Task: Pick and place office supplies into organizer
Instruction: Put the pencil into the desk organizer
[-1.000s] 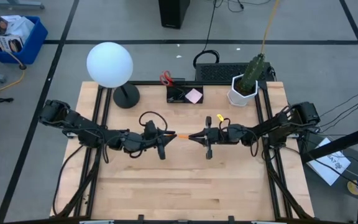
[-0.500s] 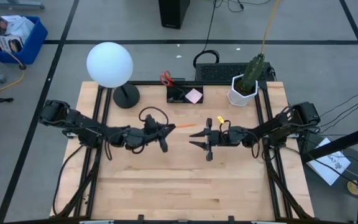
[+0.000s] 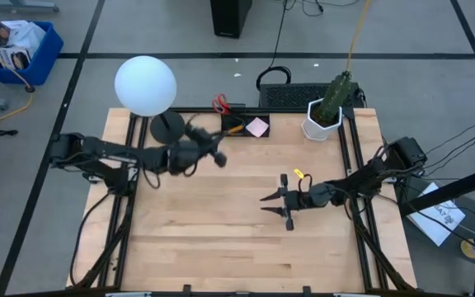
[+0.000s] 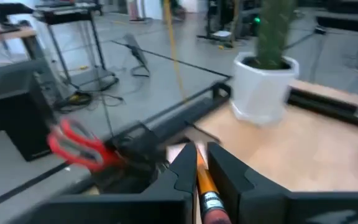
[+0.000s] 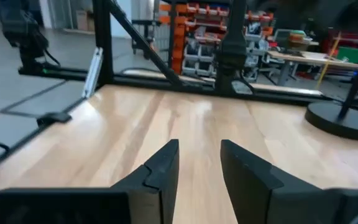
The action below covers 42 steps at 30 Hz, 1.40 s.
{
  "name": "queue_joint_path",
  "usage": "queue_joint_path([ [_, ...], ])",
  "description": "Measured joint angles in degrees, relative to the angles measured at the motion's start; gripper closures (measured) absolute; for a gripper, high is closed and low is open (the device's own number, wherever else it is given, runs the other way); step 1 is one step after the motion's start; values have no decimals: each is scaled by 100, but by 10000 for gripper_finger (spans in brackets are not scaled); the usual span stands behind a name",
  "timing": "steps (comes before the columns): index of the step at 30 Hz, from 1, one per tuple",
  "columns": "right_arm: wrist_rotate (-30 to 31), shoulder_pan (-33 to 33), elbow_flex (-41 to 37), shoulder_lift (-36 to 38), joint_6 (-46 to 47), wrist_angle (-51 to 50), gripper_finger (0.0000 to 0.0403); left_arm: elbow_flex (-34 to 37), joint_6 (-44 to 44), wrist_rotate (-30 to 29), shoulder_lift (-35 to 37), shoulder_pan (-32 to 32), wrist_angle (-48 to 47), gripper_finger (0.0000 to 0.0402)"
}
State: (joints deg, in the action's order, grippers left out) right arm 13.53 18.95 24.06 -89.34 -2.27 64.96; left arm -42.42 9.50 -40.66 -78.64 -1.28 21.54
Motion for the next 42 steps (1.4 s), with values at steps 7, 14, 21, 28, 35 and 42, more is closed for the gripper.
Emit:
queue_joint_path([
  [7, 325, 198, -56, 0, -122, 218, 294, -1155, 64, 650, -6, -1050, -1745, 381],
  [14, 306, 207, -55, 0, -404, 486, 298, -2189, 106, 1451, -63, -1901, -2677, 374],
  [21, 296, 207, -55, 0, -466, 704, 298, -2770, 76, 2288, -411, -2572, -3042, 381],
  [28, 296, 208, -55, 0, -453, 747, 298, -3073, 1, 2591, -1078, -2782, -3293, 374],
  [35, 294, 215, -55, 0, -449, 766, 300, -3453, -61, 2876, -1708, -2839, -3546, 382],
  [42, 292, 215, -55, 0, -447, 770, 300, -3867, -222, 2928, -2215, -2971, -3692, 367],
])
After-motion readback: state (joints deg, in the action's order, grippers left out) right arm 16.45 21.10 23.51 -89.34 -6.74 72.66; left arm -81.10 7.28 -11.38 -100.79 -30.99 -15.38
